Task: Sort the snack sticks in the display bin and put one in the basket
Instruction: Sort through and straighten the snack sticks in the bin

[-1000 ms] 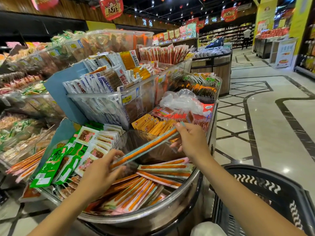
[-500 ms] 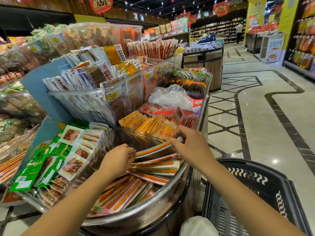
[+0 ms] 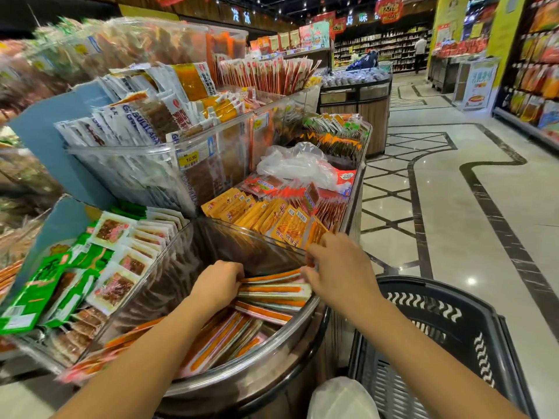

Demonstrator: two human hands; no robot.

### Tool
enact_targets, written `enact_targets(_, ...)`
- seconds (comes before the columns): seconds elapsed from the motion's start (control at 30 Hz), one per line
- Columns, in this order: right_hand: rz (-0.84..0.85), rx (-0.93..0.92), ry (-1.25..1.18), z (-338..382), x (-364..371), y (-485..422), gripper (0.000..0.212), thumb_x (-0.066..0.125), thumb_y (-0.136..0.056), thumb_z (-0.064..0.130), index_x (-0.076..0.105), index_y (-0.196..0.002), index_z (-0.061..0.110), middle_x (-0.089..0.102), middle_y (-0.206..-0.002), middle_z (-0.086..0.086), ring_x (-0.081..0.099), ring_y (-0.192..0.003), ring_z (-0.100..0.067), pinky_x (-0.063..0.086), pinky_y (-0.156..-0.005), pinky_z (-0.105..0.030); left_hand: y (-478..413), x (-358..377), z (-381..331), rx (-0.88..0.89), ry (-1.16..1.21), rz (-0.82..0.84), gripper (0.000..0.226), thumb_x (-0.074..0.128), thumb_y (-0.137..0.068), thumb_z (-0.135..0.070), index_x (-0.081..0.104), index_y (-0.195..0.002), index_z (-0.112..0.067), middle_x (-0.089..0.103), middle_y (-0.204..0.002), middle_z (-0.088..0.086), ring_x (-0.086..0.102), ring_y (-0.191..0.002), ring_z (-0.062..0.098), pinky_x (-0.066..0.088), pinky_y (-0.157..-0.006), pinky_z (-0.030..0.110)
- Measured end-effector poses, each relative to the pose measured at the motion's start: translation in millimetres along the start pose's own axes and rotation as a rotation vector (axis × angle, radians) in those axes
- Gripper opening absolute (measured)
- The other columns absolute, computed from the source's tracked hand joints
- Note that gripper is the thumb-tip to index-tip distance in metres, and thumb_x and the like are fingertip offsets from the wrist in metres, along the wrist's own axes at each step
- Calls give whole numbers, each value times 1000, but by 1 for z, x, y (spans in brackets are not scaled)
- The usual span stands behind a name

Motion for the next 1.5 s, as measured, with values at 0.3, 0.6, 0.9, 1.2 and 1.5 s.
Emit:
enact_targets(0.3, -48, -6, 100, 24, -9, -8, 33, 60, -93, 48, 66, -112, 22, 58, -112, -2, 52, -107, -24, 45, -92, -40, 27, -45, 0, 85, 129, -74, 29, 58, -95, -19, 68, -122, -21, 70, -120, -1, 63, -111, 19, 53, -95, 38)
enact_targets(0.6, 131, -252, -188, 129, 20, -11, 30, 59, -96, 44, 64, -121, 28, 64, -114, 7, 54, -110, -16, 42, -100, -37, 89, -113, 54, 198, -199, -497, 25, 55, -90, -30, 71, -102, -14, 68, -114, 5, 59, -105, 28, 53, -85, 44)
enact_targets(0.9, 612, -479, -261, 209, 96, 13, 43, 59, -89, 21, 65, -131, 27, 66, -131, 8, 58, -119, -11, 49, -103, -34, 112, -101, 115, 6, -85, -485, 60, 61, -90, -42, 49, -143, -16, 59, -131, 5, 56, -116, 28, 50, -95, 39)
enact_targets(1.2, 615, -520, -294, 211, 101, 16, 35, 61, -87, 22, 70, -121, 30, 67, -119, 10, 60, -106, -7, 54, -93, -31, 110, -97, 126, -31, 51, -499, 58, 42, -87, -53, 57, -133, -21, 55, -132, -1, 51, -116, 22, 46, -100, 40)
enact_targets(1.5, 642, -537, -300, 212, 107, 19, 28, 67, -85, 28, 67, -113, 33, 56, -110, 12, 53, -102, -7, 52, -90, -31, 111, -95, 128, -48, 81, -489, 56, 47, -88, -51, 55, -136, -23, 54, -134, -3, 49, -120, 21, 44, -104, 39)
Point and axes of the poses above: each hand's wrist, its own y-axis away from the middle knuckle, its own x-axis out of the palm, z = x × y, the point moved 10 cm from there along -y, towards the middle knuckle
